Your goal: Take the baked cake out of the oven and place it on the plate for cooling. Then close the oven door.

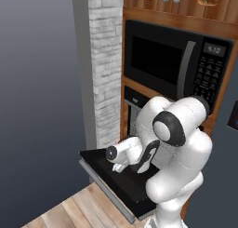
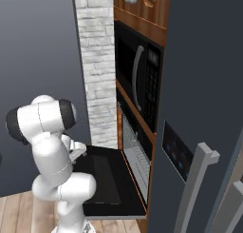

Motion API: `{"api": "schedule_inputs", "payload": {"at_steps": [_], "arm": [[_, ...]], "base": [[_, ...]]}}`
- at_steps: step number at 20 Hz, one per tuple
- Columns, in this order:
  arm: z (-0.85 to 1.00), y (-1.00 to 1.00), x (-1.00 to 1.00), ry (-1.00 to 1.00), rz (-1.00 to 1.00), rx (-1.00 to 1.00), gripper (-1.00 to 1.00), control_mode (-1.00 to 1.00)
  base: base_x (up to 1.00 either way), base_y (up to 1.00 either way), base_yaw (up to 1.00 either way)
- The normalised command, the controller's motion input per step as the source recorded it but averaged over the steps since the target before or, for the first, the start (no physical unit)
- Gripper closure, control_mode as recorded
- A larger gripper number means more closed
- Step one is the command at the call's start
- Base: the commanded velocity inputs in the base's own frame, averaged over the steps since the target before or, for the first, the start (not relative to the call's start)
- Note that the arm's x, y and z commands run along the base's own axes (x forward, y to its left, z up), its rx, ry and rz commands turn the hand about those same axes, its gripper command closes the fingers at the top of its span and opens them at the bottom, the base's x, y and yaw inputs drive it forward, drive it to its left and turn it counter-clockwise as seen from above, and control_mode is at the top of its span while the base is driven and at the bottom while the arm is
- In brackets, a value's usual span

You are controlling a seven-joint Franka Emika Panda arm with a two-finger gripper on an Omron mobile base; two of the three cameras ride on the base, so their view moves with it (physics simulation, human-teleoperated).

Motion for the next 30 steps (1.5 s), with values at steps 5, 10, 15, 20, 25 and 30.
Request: {"api": "schedule_inputs", "payload": {"at_steps": [5,10,15,20,25,30], "arm": [[0.64,1.00,-0.12,0.04,-0.01,-0.20,-1.00,-1.00],[0.16,1.00,-0.03,0.11,-0.04,-0.22,-1.00,-1.00],[-0.21,0.99,0.00,0.12,-0.08,-0.28,-1.00,-1.00],[-0.71,0.91,0.00,0.03,-0.11,-0.36,-1.00,-1.00],[-0.94,0.82,0.00,0.00,-0.10,-0.38,-1.00,-1.00],[-0.79,0.64,0.00,0.00,-0.10,-0.32,-1.00,-1.00]], "base": [[0.00,0.00,0.00],[0.00,0.00,0.00],[0.00,0.00,0.00],[0.00,0.00,0.00],[0.00,0.00,0.00],[0.00,0.00,0.00]]}}
